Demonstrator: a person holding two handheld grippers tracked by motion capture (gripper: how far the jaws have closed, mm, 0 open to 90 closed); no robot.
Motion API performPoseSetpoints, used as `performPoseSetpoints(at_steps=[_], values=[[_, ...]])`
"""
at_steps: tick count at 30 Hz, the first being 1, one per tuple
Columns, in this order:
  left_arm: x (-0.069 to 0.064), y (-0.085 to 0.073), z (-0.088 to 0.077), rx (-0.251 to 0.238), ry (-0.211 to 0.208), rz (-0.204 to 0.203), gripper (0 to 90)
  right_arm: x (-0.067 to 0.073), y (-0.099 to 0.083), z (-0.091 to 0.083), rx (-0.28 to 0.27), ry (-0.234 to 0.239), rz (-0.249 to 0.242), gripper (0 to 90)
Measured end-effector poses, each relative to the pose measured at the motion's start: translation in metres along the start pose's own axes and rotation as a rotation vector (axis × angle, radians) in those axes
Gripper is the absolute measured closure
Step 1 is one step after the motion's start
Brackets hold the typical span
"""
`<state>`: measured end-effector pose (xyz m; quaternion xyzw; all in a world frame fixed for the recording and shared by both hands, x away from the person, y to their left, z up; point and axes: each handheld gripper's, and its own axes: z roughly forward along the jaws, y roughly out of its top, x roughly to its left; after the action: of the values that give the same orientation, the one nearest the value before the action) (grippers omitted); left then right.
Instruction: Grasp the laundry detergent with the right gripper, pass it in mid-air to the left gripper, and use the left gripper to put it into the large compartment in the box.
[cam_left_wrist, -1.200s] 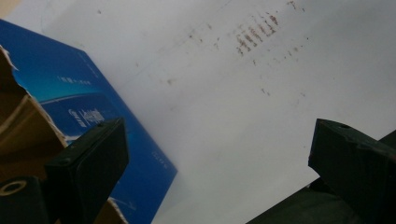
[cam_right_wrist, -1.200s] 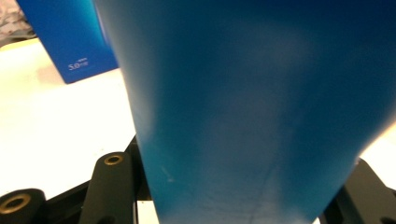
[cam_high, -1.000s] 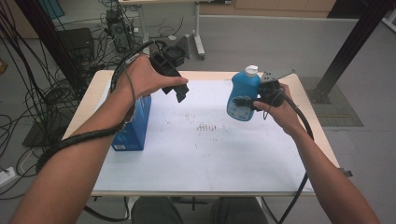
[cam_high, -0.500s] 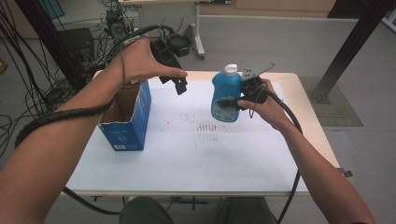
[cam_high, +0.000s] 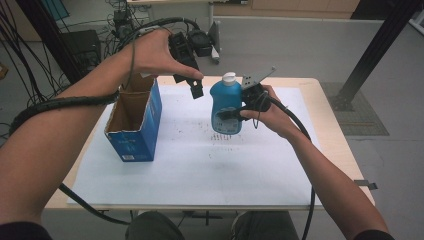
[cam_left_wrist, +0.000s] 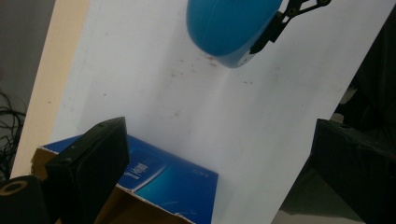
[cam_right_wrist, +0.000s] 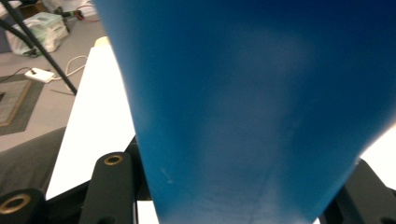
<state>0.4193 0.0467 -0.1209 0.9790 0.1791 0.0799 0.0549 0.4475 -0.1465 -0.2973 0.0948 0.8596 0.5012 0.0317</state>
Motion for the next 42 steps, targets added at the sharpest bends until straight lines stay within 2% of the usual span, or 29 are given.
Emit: performPoseSetpoints(at_steps=[4,12,19,28,42], values=[[0.0,0.003,0.002,0.013,-0.019,0.035,5.6,0.002,0.005,0.009,0.0,0.029,-0.02,43.7],[0.002,0.009,0.007,0.033,-0.044,0.069,5.4,0.01,0.012,0.027,0.006,0.084,-0.06,43.7],[0.002,0.01,0.012,0.057,-0.061,0.097,5.3,0.014,0.016,0.038,0.015,0.102,-0.091,43.8],[0.001,0.013,0.015,0.072,-0.065,0.122,5.4,0.018,0.021,0.045,-0.005,0.127,-0.105,43.8],[-0.006,0.015,0.023,0.096,-0.073,0.14,5.4,0.028,0.03,0.043,-0.037,0.15,-0.133,43.7]])
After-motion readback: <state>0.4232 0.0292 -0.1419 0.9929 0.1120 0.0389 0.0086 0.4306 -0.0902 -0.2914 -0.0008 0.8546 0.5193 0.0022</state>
